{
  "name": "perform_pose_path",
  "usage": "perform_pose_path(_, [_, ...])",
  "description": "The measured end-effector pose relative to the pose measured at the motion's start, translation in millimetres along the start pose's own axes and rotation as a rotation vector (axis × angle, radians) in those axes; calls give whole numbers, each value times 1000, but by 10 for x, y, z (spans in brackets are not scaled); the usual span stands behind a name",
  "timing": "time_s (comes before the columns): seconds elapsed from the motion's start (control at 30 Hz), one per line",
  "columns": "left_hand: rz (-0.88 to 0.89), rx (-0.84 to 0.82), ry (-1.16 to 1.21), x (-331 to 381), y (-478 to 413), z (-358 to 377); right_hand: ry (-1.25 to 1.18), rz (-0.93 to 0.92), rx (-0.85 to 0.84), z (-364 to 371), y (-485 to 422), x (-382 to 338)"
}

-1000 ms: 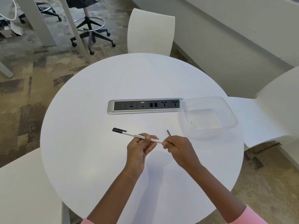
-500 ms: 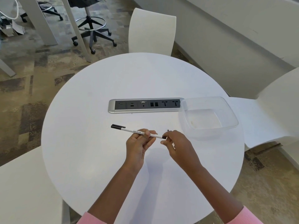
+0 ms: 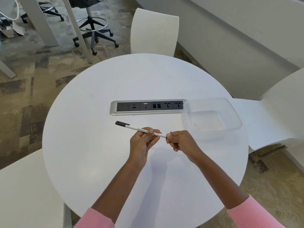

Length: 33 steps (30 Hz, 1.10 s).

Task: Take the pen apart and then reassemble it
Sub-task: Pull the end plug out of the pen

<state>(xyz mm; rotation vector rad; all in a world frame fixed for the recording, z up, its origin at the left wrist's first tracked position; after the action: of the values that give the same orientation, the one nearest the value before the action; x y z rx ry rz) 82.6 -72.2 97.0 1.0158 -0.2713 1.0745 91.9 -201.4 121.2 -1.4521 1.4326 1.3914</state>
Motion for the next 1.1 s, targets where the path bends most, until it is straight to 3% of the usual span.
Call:
perform_pose_path(0.1, [2,5,22,15,-9,20,23,-15,15,-10,3,-13])
perform_pose_path(0.3, [13,-12,53,79,9,74,714,-546,222,-40,150,-425])
perform_pose_path(0.43, [16,-31,46,84,47,119,868,-699,263,-48,207,-568])
perform_pose_path(0.57, [10,-31,39,74,63,121,713,-578,216,-81,189,-572])
perform_pose_path(0.73, [18,-39,20,92,62,131,209,-173,99,-129,59,-259])
perform_pose_path(0.83, [24,-31,24,116,59,142,7,-88,25,-72,19,-202])
perform_pose_path(0.93, [30,-17,53,149,54,135,175,-137,39,-83,38,-251])
perform_pose_path(1.1, [38,-12,80,207,52,121,553,-477,172,-107,131,-510])
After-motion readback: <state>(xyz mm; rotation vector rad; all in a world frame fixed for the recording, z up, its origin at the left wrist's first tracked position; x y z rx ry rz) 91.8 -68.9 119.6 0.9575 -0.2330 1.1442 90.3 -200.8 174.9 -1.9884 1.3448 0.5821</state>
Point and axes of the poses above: each hand's wrist, its own y-axis away from the middle knuckle, its own z-axis out of the palm, x = y × z, the point moved 10 cm from there along -y, towards the middle knuckle, and after that the axes turned 11 degrees about -z, right-handed, at the moved point
